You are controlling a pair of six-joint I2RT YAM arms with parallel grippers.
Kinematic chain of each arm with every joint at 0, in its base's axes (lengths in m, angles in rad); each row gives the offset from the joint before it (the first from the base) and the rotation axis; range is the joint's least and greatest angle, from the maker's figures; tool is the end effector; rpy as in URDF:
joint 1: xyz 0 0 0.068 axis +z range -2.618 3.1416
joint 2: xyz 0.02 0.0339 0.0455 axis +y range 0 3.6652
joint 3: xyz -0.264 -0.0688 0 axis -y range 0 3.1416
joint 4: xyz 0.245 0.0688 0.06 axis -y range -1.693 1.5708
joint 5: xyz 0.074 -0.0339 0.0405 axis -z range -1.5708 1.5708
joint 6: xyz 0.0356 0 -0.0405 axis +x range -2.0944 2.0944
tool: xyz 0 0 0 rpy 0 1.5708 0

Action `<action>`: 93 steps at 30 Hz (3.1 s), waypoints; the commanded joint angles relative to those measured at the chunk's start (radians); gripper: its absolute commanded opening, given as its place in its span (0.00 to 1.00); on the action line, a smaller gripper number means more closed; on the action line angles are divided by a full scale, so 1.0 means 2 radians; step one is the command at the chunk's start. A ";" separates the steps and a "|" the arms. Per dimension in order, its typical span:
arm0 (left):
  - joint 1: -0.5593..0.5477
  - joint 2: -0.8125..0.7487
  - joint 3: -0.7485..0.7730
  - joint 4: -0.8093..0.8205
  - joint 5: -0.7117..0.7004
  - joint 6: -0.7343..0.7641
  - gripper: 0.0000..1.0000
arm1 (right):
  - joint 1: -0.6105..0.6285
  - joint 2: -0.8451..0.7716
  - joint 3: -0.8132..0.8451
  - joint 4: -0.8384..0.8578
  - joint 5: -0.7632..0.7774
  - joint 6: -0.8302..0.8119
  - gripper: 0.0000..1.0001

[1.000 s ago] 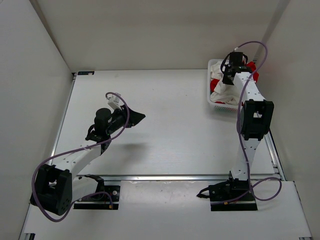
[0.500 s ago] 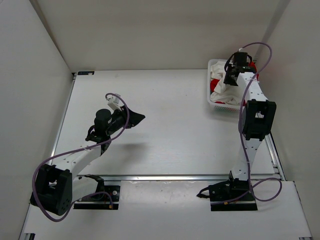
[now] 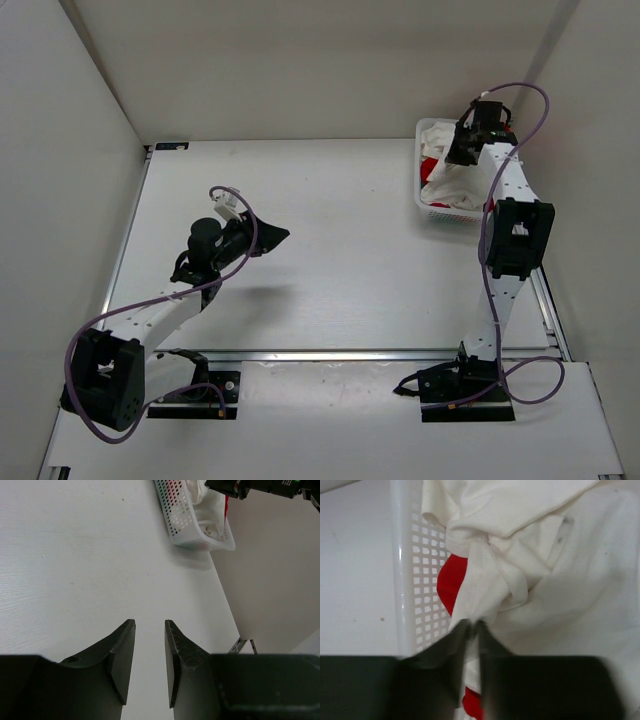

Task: Fold and stack the t-shirts
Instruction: Grab crumpled tshirt from bin with the right arm, then move the tshirt to the center of the board, then flatten out the tshirt

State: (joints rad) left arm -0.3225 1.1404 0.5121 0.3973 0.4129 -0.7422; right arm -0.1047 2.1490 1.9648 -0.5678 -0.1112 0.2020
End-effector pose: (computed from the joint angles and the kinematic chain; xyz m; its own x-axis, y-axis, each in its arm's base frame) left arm 0.2298 -0.0919 0.2336 -0.6067 -0.4500 -0.6553 0.3402 0.5981 -0.7257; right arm 0.4937 -0.0479 0.2740 -0.6609 0.2699 -0.7003 0.1591 0.9623 0.2208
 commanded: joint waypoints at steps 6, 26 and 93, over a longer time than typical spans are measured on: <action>0.014 -0.020 -0.020 0.023 0.005 -0.013 0.41 | -0.005 -0.072 0.013 0.018 -0.039 0.025 0.00; 0.058 -0.010 -0.036 0.056 0.024 -0.061 0.42 | 0.125 -0.354 0.123 0.253 -0.290 0.174 0.00; -0.215 0.348 0.406 -0.580 -0.144 0.324 0.29 | 0.429 -0.564 -0.774 0.156 -0.030 0.244 0.41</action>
State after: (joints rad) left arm -0.7567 1.8450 1.2984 -0.7746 0.1070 -0.0937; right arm 0.7582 1.0264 0.4377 -0.3023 -0.1425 0.6682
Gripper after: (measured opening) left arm 0.314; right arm 0.422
